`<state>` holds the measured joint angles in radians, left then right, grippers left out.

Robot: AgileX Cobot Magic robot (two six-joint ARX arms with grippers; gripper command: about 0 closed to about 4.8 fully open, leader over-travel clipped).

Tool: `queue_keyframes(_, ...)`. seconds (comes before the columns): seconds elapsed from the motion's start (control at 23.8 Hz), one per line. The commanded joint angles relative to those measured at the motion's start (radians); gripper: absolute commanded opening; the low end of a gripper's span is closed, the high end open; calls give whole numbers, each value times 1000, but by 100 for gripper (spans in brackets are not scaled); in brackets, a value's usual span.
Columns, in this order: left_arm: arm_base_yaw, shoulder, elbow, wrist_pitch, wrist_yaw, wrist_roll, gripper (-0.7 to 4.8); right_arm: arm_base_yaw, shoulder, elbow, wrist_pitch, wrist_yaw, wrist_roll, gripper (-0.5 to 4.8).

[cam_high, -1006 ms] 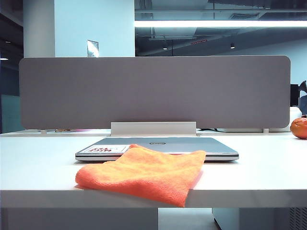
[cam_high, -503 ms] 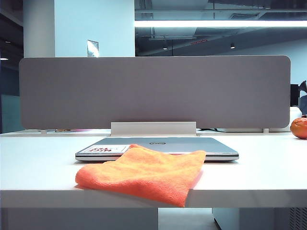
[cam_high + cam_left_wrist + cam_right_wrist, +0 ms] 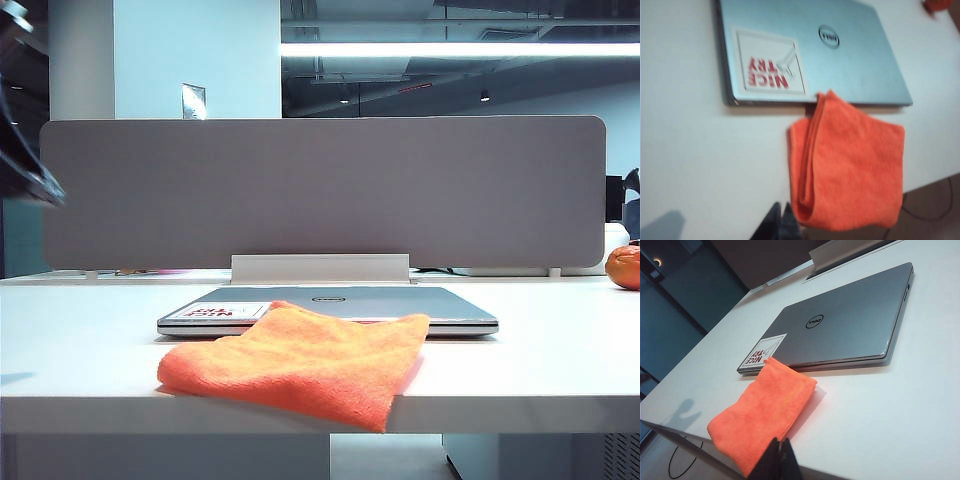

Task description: Pick up the orange rag and put it over the laptop.

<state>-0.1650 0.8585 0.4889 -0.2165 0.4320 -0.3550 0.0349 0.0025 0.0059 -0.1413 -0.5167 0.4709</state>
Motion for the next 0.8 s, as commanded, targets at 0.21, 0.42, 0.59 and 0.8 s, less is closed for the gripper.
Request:
queue_keyframes(0.21,-162,169,5,128,-54,-114,-6,1,-1,-3,10,2,1,-5)
queue_keyframes(0.42,-225,289,23,169,-53,-136,-6,1,-1,-3,10,2,1,-5)
queue_keyframes(0.59,-266,338,51,174,-55,-136,-6,1,-1,-3,10,2,0,-5)
queue_keyframes(0.8,-294,403,99,173,-54,-137,-5,0,-1,-3,10,2,0,-5)
